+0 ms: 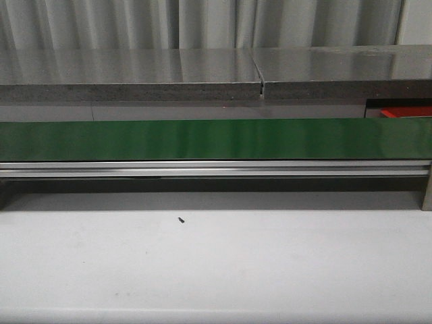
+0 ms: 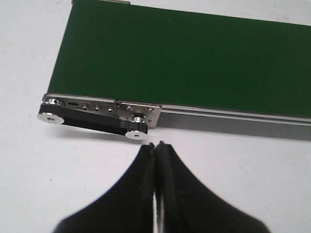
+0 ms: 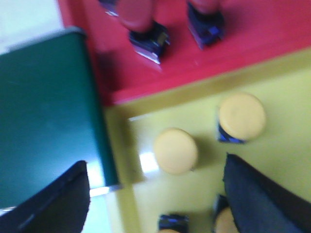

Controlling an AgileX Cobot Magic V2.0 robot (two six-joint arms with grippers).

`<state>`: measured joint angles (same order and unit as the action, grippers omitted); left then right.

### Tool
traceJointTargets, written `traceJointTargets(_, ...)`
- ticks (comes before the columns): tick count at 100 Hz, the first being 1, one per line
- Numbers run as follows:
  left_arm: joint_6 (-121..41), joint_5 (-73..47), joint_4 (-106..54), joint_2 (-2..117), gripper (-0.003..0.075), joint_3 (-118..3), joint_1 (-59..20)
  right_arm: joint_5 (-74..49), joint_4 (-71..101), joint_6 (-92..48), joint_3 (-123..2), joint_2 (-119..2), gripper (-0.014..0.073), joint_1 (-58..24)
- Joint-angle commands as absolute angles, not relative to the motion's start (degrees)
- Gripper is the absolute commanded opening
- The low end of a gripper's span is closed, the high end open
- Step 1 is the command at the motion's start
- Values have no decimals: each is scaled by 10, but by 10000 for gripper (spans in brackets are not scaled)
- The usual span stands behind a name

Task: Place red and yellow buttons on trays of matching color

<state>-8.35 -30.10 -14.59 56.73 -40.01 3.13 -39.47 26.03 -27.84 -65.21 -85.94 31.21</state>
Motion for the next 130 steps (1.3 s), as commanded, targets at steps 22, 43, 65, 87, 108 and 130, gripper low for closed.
traceJointTargets(22, -82, -264, -155, 558, -19, -416, 27, -311, 233, -305, -607, -672, 570, 137)
traceJointTargets(43, -82, -264, -155, 558, -19, -416, 27, -271, 213, -305, -466, -529, 464, 68)
traceJointTargets(65, -82, -262, -154, 558, -19, -416, 27, -267, 213, -305, -356, -394, 157, 68)
traceJointTargets(87, -82, -261, -154, 558, -19, -416, 27, -267, 214, -305, -332, -330, -67, 68)
traceJointTargets(108, -82, -234, -154, 544, -19, -406, 27, -291, 214, -305, -332, -327, -67, 68)
traceJointTargets(130, -82, -170, -154, 425, -19, -323, 27, -303, 214, -305, -332, -327, -67, 68)
